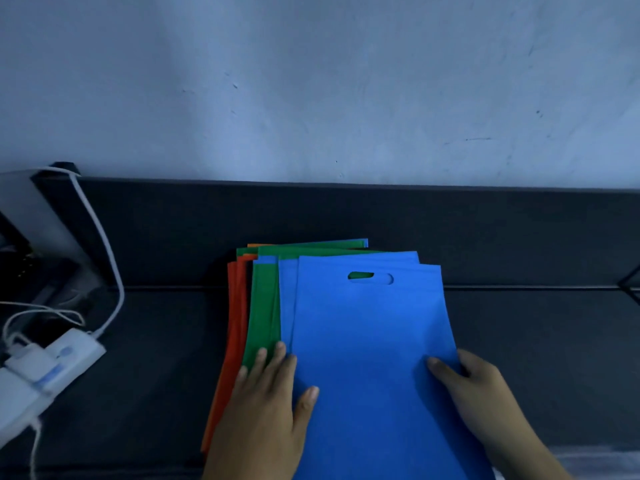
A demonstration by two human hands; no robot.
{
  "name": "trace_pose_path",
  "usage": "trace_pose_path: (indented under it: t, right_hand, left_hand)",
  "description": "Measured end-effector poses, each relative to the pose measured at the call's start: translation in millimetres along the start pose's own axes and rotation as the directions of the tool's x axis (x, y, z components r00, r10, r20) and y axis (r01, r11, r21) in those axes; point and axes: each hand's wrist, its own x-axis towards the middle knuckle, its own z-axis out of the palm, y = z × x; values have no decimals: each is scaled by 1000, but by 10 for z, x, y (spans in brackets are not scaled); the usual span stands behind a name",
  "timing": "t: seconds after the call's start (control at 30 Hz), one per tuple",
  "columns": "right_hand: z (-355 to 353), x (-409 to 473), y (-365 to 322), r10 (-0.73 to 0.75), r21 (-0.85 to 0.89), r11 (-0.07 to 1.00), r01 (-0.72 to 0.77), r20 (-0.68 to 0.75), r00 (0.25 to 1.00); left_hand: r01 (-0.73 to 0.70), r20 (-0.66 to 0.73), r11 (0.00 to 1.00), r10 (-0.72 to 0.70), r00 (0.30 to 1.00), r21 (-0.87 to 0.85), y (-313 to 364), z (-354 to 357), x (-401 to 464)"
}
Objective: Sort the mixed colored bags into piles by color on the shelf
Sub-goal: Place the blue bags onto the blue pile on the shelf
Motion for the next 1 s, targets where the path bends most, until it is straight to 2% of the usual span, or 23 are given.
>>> trace_pose_path:
  t: [0.1, 0.13, 0.23, 0.4, 0.5, 0.6, 0.63, 0.7, 0.77, 0.8, 0.87, 1.0]
  right_hand:
    - [-1, -93, -38, 2, 67, 998, -4, 21, 1000]
    - [-7, -110, -52, -5, 68, 998, 4, 12, 1000]
    - [-72, -120, -62, -18, 64, 998, 21, -50, 999]
    - [-175, -118, 34, 66, 133, 989, -58, -51, 997]
    - [-189, -129, 77, 58, 171, 984, -41, -95, 994]
    - [-218, -146, 84, 55, 262, 965, -29, -90, 994]
    - [-227, -158, 71, 61, 306, 951, -34, -79, 995]
    - [-249, -192, 37, 74, 399, 916, -50, -44, 996]
    - [-270, -222, 13, 92, 460, 885, -78, -8, 996]
    - [-275, -225, 20, 98, 469, 879, -88, 4, 995]
    - [-312, -205, 67, 85, 429, 900, -80, 7, 996]
    - [-471, -119, 191, 14, 237, 972, -11, -10, 1000]
  left_hand:
    - [-42, -22, 999, 43, 999, 29, 77, 5, 17]
    - [-27, 20, 999, 26, 999, 21, 91, -9, 7]
    - [-29, -2, 999, 29, 1000, -45, 45, -41, 16]
    - [0, -7, 998, 1, 1000, 59, -70, 52, 43]
    - [48, -70, 992, -40, 997, 114, -106, -29, 38]
    - [61, -54, 992, -56, 997, 114, -22, -188, 68]
    - [35, -66, 998, -32, 997, 46, 12, -203, 80]
    - [3, -133, 970, -37, 990, -243, 118, -276, 93]
    - [9, -73, 815, -63, 995, -579, 262, -361, 109]
    - [22, -25, 727, -54, 998, -686, 319, -384, 118]
    - [-1, -2, 677, 0, 1000, -736, 428, -399, 154]
    - [-42, 19, 705, 78, 997, -708, 681, -315, 189]
